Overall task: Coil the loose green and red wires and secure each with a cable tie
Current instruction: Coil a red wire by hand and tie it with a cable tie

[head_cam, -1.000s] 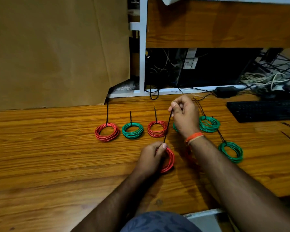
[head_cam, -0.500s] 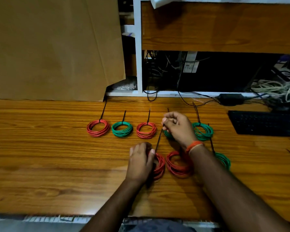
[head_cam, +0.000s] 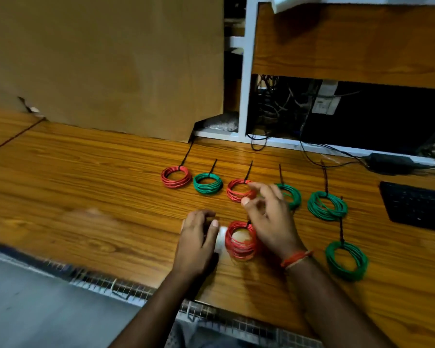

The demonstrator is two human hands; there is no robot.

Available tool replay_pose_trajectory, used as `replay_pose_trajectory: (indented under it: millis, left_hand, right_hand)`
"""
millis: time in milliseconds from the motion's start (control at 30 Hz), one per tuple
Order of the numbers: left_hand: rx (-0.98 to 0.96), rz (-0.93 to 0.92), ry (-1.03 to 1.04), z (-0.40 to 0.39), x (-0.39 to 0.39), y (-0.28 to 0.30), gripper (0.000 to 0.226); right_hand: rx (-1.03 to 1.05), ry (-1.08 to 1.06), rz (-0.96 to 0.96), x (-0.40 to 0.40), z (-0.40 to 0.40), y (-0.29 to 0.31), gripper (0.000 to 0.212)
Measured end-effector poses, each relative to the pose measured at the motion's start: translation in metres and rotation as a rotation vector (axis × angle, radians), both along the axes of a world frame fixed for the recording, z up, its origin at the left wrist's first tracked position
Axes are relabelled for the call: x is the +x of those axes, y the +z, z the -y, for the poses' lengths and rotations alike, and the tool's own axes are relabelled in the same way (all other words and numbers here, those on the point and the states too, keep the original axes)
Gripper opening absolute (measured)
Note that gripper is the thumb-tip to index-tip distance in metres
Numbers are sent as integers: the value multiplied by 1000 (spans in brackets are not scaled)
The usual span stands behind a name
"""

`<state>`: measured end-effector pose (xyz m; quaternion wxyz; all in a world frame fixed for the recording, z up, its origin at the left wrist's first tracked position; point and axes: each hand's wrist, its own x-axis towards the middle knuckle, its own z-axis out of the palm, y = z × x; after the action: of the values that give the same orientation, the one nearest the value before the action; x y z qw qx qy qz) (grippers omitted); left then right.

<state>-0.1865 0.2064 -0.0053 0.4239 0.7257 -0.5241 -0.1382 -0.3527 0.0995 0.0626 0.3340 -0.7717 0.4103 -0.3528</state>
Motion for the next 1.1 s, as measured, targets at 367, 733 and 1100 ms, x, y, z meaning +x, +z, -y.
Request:
replay_pose_trajectory:
  millis: [367, 733, 1100]
  left_hand:
    - [-48, 414, 370, -131, 191, 58, 40]
    - [31, 561, 628, -329, 421, 101, 36]
    - [104, 470, 778, -407, 646, 80, 37]
  right_hand:
    - [-215, 457, -181, 218, -96, 1, 34]
    - [-311, 692, -110, 514, -265, 31, 33]
    - [-256, 820, -83, 770, -328, 5, 33]
